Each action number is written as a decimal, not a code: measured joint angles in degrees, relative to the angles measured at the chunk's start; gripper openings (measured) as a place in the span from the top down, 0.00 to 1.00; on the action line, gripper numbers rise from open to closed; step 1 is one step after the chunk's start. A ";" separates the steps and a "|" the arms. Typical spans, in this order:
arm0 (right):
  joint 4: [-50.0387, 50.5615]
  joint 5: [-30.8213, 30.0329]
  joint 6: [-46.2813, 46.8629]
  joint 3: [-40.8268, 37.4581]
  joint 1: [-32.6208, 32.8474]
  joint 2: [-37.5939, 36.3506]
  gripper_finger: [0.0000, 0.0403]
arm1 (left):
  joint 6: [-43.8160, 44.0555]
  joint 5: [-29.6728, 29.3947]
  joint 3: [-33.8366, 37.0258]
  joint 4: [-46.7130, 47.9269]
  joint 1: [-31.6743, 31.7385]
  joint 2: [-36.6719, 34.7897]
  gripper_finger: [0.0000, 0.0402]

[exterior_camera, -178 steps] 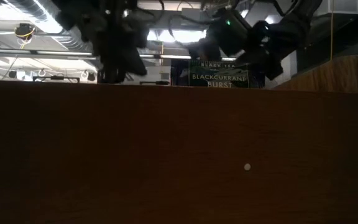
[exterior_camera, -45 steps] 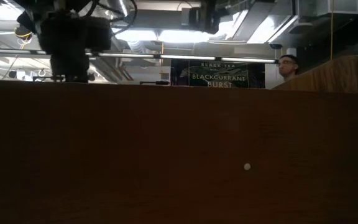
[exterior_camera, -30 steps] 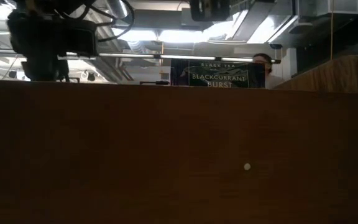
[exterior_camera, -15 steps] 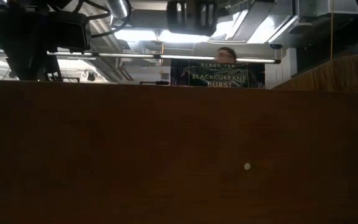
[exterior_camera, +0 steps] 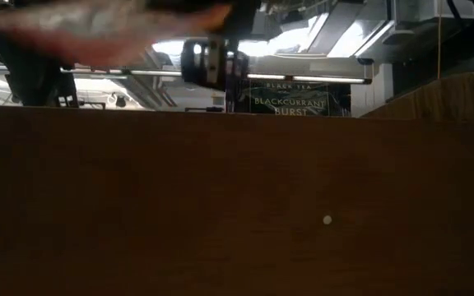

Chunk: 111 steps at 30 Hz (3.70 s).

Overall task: Pick & Place Tea
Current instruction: Put the orange tea bag into the middle section of the wooden organizer

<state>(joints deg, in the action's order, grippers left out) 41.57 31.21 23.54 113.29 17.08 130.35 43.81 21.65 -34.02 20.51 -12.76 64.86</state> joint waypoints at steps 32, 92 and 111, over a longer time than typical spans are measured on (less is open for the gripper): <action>3.54 -1.14 2.45 -0.02 -1.41 0.85 0.83 | 1.51 -0.09 0.00 -0.08 -1.88 0.00 0.77; -41.76 -36.95 31.84 -66.40 -16.57 -38.69 0.83 | 5.27 -13.02 -18.54 -22.27 15.24 31.02 0.99; -44.11 -25.98 27.19 -66.40 -21.37 -31.63 0.98 | 10.07 -12.48 -18.50 -21.17 18.93 31.82 0.99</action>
<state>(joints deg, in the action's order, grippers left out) -2.54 5.23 50.73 46.89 -4.29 98.72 53.88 9.17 -52.52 -0.66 6.17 96.68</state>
